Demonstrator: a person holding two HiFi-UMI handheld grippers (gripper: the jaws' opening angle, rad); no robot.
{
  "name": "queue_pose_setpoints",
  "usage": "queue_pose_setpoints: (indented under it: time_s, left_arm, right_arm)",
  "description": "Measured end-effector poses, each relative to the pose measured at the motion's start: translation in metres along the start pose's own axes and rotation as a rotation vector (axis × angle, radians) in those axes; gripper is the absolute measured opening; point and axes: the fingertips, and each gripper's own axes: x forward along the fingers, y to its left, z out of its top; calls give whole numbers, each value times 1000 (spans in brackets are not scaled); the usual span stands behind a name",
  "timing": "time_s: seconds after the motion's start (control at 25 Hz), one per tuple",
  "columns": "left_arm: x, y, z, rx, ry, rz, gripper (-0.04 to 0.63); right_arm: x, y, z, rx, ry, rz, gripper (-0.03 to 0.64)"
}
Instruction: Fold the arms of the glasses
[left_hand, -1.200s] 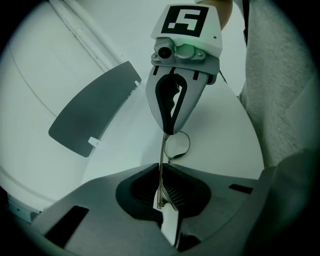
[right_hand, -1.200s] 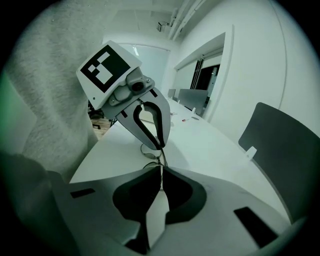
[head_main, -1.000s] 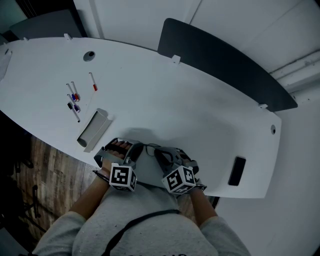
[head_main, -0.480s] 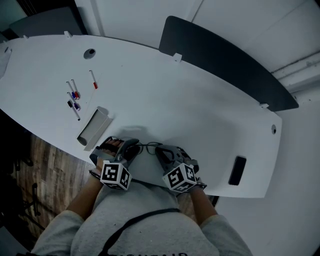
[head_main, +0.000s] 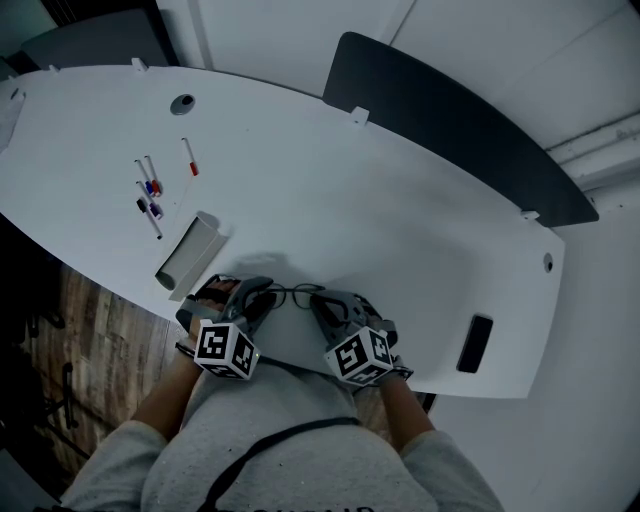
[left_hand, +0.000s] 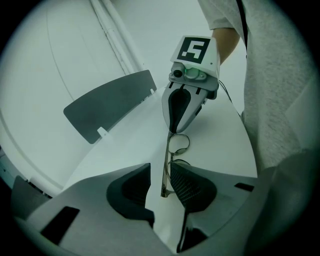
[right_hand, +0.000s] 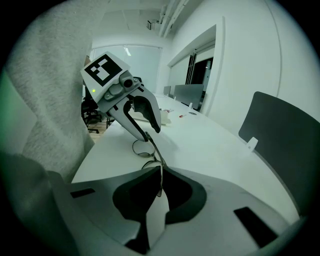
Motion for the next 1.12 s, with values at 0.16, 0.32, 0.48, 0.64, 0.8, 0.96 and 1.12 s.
queue_pose_setpoints:
  time_s: [0.16, 0.32, 0.48, 0.64, 0.8, 0.96, 1.12]
  left_arm:
    - [-3, 2, -4, -16, 4, 17, 135]
    - [-9, 7, -10, -55, 3, 44, 129]
    - [-13, 9, -14, -80, 5, 63, 127]
    - [-18, 10, -14, -97, 5, 80, 127]
    - [-24, 10, -12, -110, 1, 95, 127]
    - [-31, 12, -9, -152, -19, 115, 111]
    - [-38, 12, -3, -155, -37, 141, 46]
  right_arm:
    - [1, 1, 1, -3, 1, -4, 27]
    - [-1, 1, 4, 4, -6, -16, 28]
    - [-3, 0, 7, 10, -18, -27, 28]
    - [-6, 1, 10, 13, -28, -34, 28]
    - [-11, 1, 14, 23, -43, -43, 28]
    - [-19, -1, 18, 33, -66, -61, 28]
    - [-27, 0, 22, 34, -91, -77, 28]
